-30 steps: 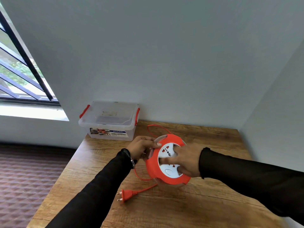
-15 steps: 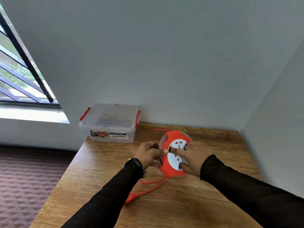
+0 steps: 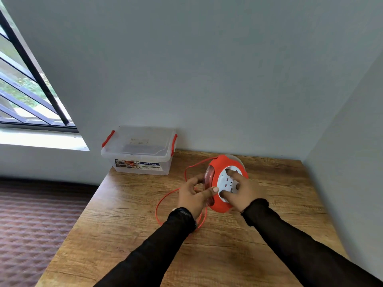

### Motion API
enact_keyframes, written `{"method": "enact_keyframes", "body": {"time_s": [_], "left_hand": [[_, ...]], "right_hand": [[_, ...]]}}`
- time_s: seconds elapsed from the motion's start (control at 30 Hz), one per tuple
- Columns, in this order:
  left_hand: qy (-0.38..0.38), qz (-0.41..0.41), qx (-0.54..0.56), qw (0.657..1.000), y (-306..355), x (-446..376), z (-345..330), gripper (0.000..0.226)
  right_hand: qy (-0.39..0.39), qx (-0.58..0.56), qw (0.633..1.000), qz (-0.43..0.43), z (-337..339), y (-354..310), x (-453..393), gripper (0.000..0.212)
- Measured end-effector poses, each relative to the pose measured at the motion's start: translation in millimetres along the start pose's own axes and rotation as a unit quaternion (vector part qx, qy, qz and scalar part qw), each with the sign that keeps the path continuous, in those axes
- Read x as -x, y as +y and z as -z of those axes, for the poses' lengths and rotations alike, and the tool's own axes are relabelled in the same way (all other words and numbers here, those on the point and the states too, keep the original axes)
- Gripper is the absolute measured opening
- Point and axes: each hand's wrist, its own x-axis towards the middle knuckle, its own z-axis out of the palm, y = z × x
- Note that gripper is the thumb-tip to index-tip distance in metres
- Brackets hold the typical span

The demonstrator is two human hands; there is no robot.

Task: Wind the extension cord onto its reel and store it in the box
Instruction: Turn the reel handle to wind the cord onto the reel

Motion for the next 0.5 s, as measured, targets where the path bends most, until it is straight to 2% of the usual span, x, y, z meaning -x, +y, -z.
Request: {"method": "enact_keyframes", "body": {"time_s": [0.07, 0.13, 0.27, 0.37, 0.5], "left_hand": [[0.006, -0.009, 0.013, 1.0, -2, 2, -4, 0.034], [0.002, -0.014, 0.027, 1.0, -6, 3, -8, 0.036], [0.006, -0.024, 0.032, 0.999, -8, 7, -16, 0.036], [0.031, -0.029, 0.039, 0.998, -9, 7, -16, 0.037], [0.04, -0.037, 0.019, 0.998, -13, 3, -15, 0.039]], "right_hand": [[0.011, -0.095, 0.995, -0.039, -2, 0, -2, 0.072], [0.027, -0.209, 0.974, -0.089, -3, -2, -3, 0.072], [-0.014, -0.404, 0.888, -0.22, 5, -12, -6, 0.065], [-0.056, -0.454, 0.844, -0.281, 11, -10, -7, 0.048], [-0.077, -0.583, 0.741, -0.324, 11, -14, -3, 0.022]]}}
